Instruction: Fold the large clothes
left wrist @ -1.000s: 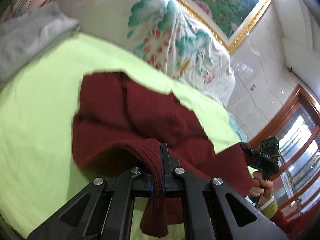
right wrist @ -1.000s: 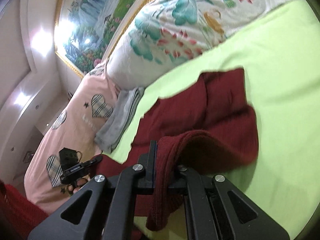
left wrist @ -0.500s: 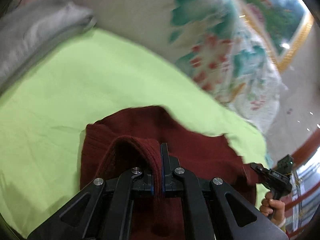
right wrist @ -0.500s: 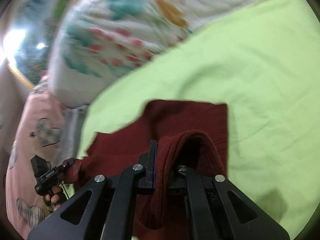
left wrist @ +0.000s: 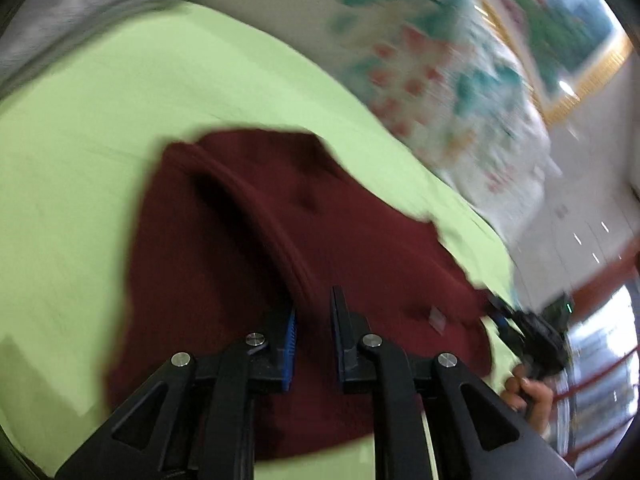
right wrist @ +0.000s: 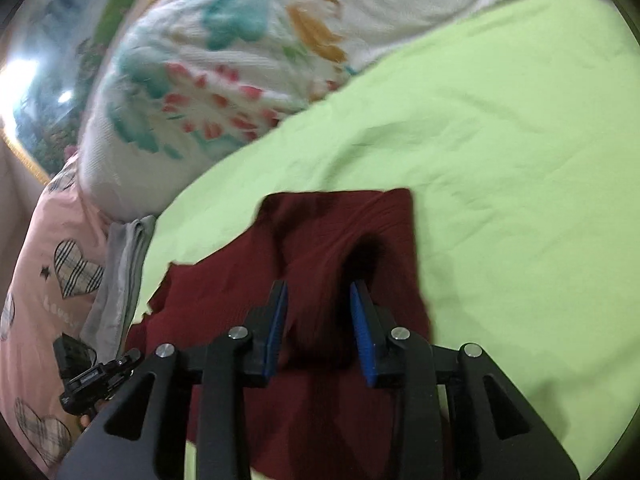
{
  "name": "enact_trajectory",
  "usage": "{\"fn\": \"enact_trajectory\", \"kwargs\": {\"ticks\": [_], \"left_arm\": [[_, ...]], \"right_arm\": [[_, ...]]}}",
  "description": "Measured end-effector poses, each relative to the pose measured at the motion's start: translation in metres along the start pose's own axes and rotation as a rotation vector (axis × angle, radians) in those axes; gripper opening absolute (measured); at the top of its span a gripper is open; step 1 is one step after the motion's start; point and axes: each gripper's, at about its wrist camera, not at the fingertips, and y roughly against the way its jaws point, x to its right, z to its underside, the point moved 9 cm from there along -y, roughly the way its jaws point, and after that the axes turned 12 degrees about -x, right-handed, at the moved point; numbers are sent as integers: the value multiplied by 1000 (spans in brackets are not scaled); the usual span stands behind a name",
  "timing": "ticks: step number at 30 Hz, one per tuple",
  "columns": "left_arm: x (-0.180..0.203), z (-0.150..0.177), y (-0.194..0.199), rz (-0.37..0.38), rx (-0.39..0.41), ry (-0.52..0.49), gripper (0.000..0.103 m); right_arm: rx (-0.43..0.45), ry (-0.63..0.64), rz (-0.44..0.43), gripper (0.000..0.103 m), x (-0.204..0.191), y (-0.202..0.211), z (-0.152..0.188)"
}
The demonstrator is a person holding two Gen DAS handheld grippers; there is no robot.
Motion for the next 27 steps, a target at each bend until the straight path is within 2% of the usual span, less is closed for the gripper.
{"fn": "enact_trajectory", "kwargs": {"ticks": [2,4,6,8,9,10,11,12,14,19,20,23,27], "left_arm": [[37,16,-18,39,-48,-78,13],[64,24,-38,40,-101,-151,13],[73,21,-60,-43,-133,-205,13],[69,11,-76,-92,-156,-216,13],[60,2,-83,-130,-162,-203,11],[51,-7,-87,-142,-164,-185,3],[46,-16,-89,-133,-161,-169,0],[41,-25,-88,-125,-150,-153,1],[28,-51,-83,-140,-110,-117,1],[-12,-103,-54,-258,9,-33,2],[-24,-110,-45,-277,34,-1,2],[-52,-114,-24,-263,70,80,2],[-60,-91,-4,-248,87,104,6]], "right_arm": [[-59,88,-44,34,-28,-10,24],[-157,207,-44,34,-54,-31,49],[-201,281,32,34,-59,-47,55],[-216,306,110,32,-52,-58,47],[-214,302,130,30,-46,-63,38],[-208,293,124,30,-43,-66,28],[-189,282,154,30,-38,-68,13],[-173,281,199,30,-32,-70,0],[-151,261,236,30,-21,-73,-20],[-63,95,234,32,13,-63,-62],[-42,60,229,32,18,-57,-66],[3,-7,200,32,28,-37,-63],[11,-18,176,33,23,-18,-40]]}}
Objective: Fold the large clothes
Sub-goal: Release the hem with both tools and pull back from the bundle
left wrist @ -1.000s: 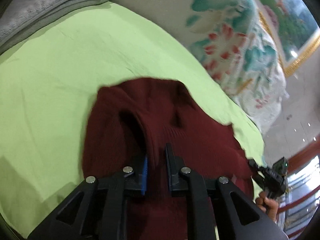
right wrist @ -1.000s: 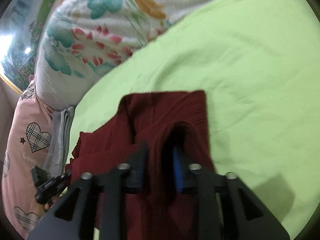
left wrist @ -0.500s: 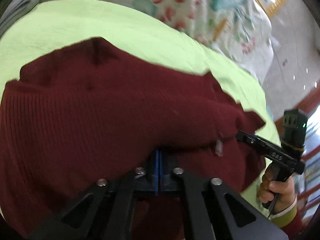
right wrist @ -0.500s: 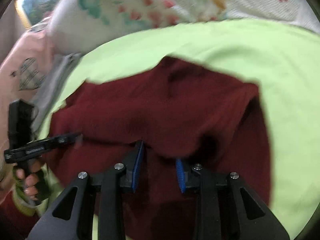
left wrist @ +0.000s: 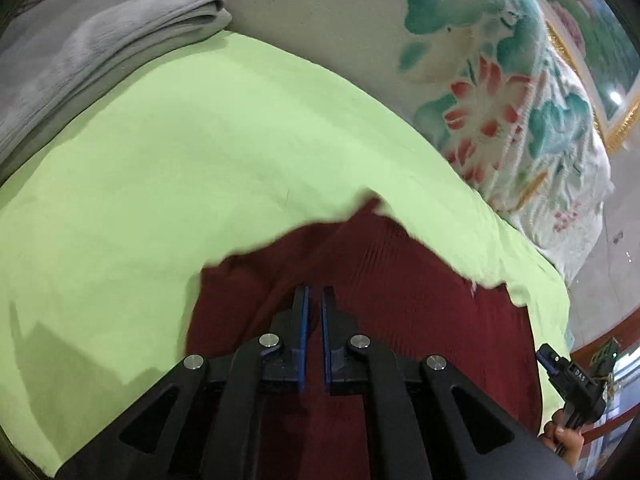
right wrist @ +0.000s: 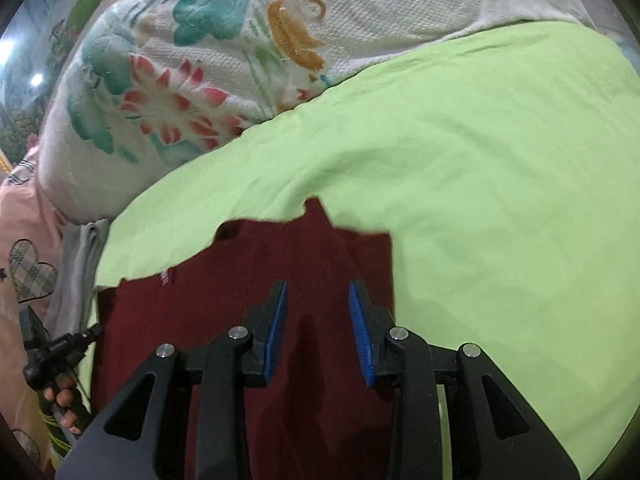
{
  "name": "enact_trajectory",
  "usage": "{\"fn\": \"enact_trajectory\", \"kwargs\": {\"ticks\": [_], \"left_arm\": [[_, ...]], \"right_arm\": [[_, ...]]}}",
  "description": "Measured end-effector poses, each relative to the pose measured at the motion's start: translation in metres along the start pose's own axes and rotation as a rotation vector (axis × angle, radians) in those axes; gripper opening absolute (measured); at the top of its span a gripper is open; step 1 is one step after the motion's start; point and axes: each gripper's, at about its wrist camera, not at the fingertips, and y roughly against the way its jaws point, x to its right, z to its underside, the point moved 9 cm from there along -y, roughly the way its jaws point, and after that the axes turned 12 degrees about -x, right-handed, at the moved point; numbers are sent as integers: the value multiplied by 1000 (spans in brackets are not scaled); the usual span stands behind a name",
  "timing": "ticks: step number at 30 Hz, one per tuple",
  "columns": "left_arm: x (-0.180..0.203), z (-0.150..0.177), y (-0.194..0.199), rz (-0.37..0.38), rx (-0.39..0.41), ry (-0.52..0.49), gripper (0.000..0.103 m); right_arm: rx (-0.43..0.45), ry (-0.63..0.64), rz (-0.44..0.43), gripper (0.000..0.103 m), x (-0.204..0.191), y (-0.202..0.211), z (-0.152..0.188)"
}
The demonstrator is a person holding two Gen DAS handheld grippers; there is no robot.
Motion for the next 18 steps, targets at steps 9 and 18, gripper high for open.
{"fn": "enact_trajectory", "kwargs": {"ticks": [9,18], "left_arm": [[7,118,43,138,-35,2,16],[9,203,51,240,-91,61,43]], "right_arm": [[-43,31,-124,33,-40,17,90],[-81,54,-188,33,-77,15,135]]}}
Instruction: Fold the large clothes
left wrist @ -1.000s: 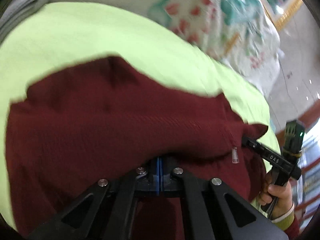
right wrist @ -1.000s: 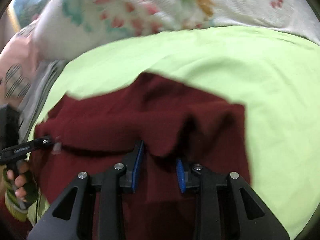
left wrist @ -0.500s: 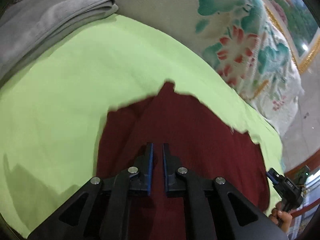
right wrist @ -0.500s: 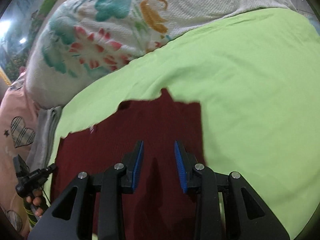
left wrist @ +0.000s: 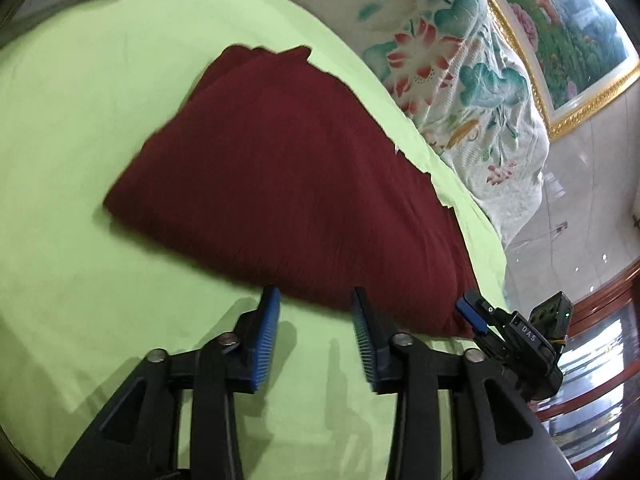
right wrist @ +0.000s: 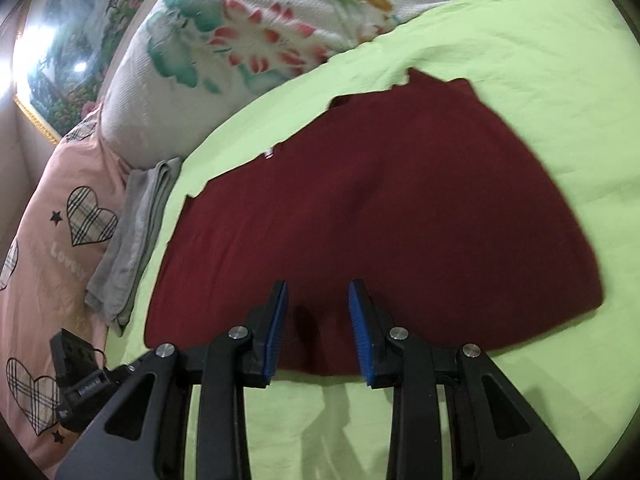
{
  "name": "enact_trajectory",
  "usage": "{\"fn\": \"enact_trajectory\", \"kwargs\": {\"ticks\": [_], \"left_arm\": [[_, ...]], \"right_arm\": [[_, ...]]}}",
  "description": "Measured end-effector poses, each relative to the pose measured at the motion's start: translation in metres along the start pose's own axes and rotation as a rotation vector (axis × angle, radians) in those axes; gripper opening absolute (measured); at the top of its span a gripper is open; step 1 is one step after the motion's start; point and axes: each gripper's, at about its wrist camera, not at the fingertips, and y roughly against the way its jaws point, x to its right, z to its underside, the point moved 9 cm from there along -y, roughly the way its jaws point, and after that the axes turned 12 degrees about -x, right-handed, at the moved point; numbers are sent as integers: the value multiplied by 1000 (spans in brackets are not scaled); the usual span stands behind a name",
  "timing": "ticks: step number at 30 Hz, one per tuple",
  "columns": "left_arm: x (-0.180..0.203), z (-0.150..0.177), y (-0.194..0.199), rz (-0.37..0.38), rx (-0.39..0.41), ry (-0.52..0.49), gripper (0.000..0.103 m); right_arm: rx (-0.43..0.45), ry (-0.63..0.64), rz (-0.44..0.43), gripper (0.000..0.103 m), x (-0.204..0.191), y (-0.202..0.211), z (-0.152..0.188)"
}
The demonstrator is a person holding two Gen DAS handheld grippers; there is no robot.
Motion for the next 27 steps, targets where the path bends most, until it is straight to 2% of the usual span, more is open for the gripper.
{"fn": "enact_trajectory", "kwargs": {"ticks": [4,9,14,17,22,24,26,27], "left_arm": [[-11,2,-3,53,8,84,50],[-15,-7,-6,68,29,127,51],[-22,-21,-8,74,46,162,51],[-25,-30,-11,74,53,172,51],[-30,-50,-13,67,81,189,50],[-33,-59,-13,43,97,196,44],[-35,-67,-14,26,105,197,25],[-35,-70,-15,24,107,195,20]], "right_arm": [[-17,47,-13,32,-24,-10,-2],[-16,81,-20,31,-51,-30,-25],[-61,112,-14,26,-73,-63,-41],[-154,139,77,24,-67,-98,-31],[-129,196,96,21,-62,-103,-26],[-130,215,107,21,-63,-104,-25],[-132,212,97,21,-62,-104,-25],[-133,211,93,21,-60,-104,-25]]}}
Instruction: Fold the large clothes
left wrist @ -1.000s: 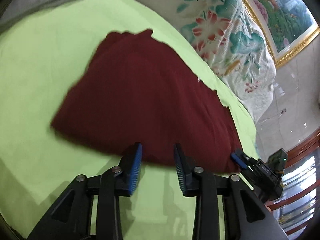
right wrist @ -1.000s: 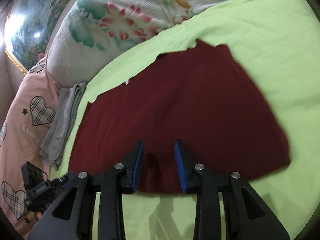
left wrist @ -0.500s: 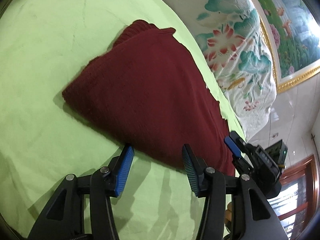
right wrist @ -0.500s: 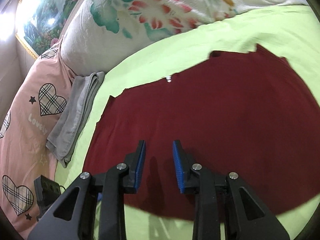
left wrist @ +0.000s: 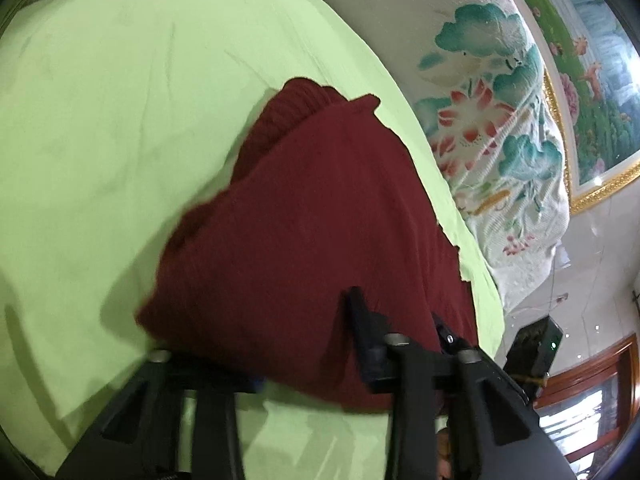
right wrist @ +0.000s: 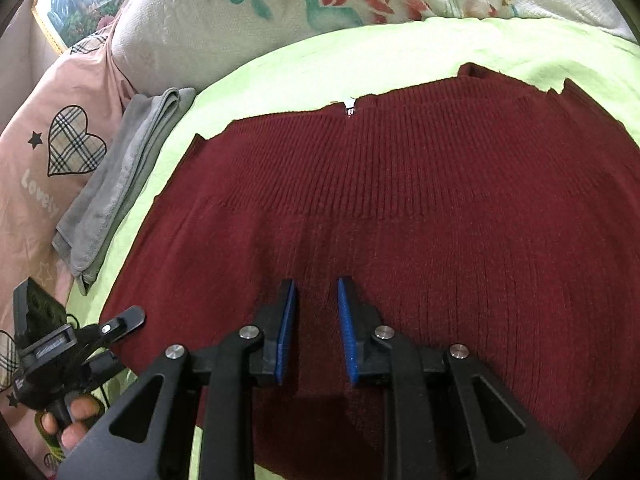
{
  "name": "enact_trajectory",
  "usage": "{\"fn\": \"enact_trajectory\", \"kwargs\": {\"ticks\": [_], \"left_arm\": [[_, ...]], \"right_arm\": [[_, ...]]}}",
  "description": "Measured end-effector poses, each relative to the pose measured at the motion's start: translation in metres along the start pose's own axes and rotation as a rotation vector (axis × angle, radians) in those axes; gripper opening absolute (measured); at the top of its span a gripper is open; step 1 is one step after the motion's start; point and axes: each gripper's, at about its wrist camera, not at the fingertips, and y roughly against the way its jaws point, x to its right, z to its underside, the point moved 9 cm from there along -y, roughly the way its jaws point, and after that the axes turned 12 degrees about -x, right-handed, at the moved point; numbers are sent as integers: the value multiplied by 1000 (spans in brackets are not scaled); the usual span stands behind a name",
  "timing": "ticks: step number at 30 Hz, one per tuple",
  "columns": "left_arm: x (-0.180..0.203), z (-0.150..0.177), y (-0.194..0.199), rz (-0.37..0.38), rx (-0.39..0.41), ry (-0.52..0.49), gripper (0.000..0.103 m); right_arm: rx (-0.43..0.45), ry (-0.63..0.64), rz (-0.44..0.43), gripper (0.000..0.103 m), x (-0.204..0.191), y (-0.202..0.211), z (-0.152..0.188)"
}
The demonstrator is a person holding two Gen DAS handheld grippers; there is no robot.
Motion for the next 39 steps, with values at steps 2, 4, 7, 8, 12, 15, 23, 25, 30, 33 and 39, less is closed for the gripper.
{"fn": "enact_trajectory", "kwargs": {"ticks": [2,4,7,8,12,15,23,25,30,33,39], "left_arm": [[7,-6,1,0,11,-17,14],[27,-10,7,-6,36,-83,13],[69,-11,16,1,65,-194,12],[88,-11,17,7,70,-240,11],[164,1,3,39,51,-419,11],[208,23,-25,39,-3,-537,11],[226,90,-128,-99,-169,-724,11],[225,93,-131,-117,-156,-747,10],[227,95,-122,-138,-122,-787,11],[229,101,-120,-185,-100,-842,11],[236,111,-119,-247,-64,-933,11]], "right_arm": [[1,-5,-12,21,1,0,0],[4,-14,-22,21,0,0,0],[-4,-47,-66,21,2,2,-1],[-10,-73,-112,21,3,5,-2],[-17,-259,-325,24,34,30,-6],[62,-380,-406,31,76,62,-10],[79,-453,-556,65,126,92,-16],[52,-417,-527,67,120,90,-18],[37,-321,-500,72,98,89,-33],[-1,-289,-456,76,89,76,-50],[-133,-248,-377,18,89,37,-67]]}}
